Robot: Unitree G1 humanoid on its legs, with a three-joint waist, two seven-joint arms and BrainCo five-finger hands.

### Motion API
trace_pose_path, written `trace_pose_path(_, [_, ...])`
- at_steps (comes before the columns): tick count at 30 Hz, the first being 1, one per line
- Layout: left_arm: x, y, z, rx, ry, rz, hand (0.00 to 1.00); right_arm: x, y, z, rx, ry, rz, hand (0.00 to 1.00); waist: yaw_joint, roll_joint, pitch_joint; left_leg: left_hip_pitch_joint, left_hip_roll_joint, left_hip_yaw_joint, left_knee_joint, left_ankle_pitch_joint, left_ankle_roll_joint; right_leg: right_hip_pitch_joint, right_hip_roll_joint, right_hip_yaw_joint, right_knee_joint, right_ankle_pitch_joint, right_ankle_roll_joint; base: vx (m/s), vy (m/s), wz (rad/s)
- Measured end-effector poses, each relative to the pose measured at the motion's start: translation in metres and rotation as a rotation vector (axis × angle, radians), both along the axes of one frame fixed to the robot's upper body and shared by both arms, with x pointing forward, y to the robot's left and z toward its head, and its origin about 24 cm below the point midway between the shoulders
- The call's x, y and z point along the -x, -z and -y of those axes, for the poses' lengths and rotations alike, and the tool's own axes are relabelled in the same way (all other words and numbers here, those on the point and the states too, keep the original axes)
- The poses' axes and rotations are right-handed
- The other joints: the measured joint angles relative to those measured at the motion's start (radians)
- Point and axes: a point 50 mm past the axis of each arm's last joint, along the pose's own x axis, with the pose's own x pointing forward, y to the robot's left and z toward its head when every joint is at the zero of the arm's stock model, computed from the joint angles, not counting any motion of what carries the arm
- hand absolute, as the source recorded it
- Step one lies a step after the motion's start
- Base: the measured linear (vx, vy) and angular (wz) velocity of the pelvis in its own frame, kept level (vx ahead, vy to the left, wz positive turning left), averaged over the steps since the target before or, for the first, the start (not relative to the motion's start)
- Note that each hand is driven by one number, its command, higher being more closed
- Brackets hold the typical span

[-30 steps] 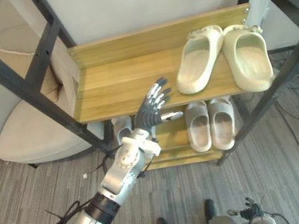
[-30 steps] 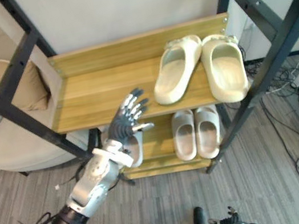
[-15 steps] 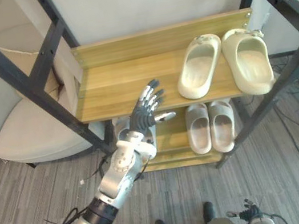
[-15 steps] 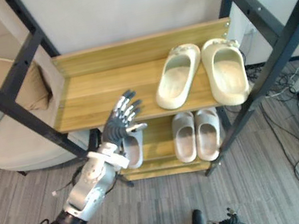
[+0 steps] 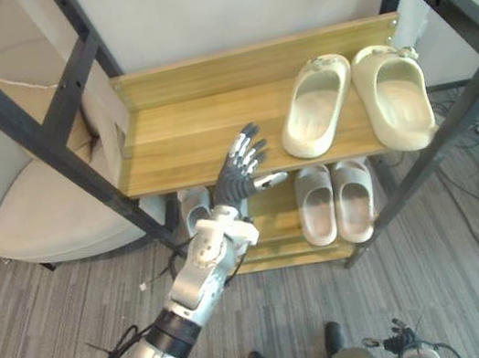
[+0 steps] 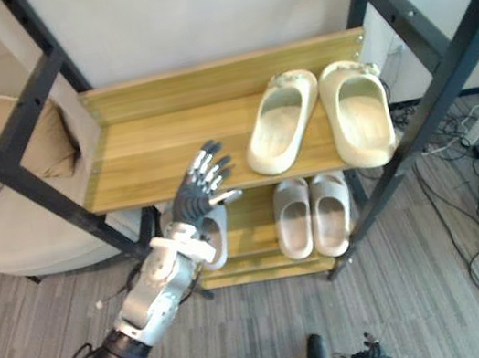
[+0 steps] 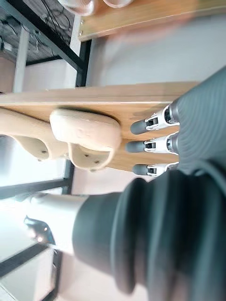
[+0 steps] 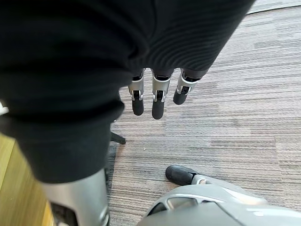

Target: Organize the slippers on the shoe rack

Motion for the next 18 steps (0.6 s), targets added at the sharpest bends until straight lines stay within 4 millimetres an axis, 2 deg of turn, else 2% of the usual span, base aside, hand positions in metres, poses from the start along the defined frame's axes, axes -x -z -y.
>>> trace_pose_path(6, [-0.005,-0.006,0.011,0.006,0.015,0.019,0.00,0.000,0.000,0.000,-0.008,0.030,0.006,0.00,-0.010,-0.001,0.000,-0.001,0.000,0.018,-0.002,-0.001,-0.001,-0.013,0.001,0.020,0.000,0.000,0.000,0.03,0.002,-0.09])
trace_pose_path(18, [-0.007,-0.016,0.036,0.013,0.071,0.042,0.00,-0.001,0.000,-0.002,-0.016,0.045,0.018,0.00,-0.048,0.001,0.002,-0.017,0.002,0.053,-0.003,-0.007,-0.009,-0.047,0.003,0.053,0.000,0.002,-0.001,0.01,-0.006,-0.08])
